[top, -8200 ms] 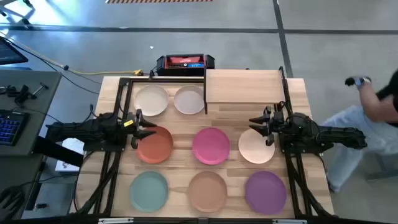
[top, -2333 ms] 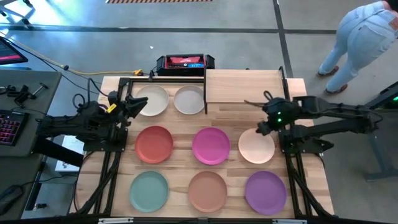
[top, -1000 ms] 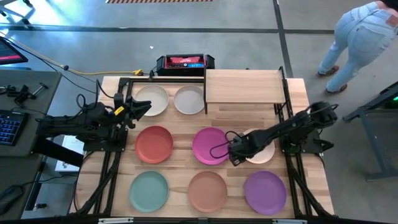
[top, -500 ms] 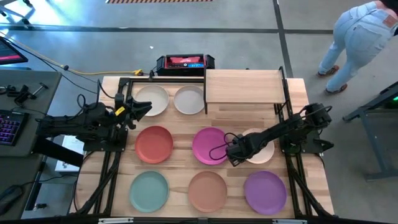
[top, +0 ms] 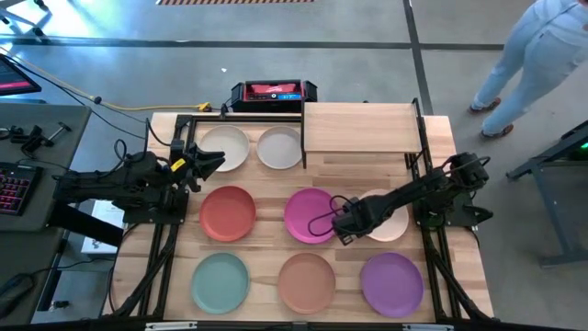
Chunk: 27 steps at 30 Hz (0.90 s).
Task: Place and stack plates onto a shelf
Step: Put the white plate on the shelf
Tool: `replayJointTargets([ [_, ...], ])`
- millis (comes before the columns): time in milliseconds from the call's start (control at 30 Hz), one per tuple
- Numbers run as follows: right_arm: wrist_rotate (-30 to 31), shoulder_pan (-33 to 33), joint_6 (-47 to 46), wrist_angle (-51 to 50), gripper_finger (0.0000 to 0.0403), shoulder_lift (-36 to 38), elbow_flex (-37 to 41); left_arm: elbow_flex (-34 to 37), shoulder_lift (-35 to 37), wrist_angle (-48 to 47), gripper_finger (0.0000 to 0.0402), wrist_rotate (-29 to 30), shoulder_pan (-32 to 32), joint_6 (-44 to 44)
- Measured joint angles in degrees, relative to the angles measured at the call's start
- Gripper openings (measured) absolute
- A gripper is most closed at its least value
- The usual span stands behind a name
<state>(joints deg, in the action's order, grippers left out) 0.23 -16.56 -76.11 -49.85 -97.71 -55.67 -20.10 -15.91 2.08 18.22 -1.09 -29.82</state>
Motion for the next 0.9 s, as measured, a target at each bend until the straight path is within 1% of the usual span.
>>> replayJointTargets([
  [167,-0.02,0.0,0.02,-4.5,0.0002,0.0,-3.65,0.0,-0.02,-1.1,0.0138,-0.02,0.0,0.03],
  [533,0.2,0.0,0.5,-18.55,0.0,0.09,-14.8,0.0,-0.01,-1.11,0.0138,-0.04,0.01,0.04],
  [900,0.98,0.02,1.76,-28.12,0.0,0.09,-24.33,0.0,-0.02,-1.11,0.0138,-0.04,-0.01,0.04],
])
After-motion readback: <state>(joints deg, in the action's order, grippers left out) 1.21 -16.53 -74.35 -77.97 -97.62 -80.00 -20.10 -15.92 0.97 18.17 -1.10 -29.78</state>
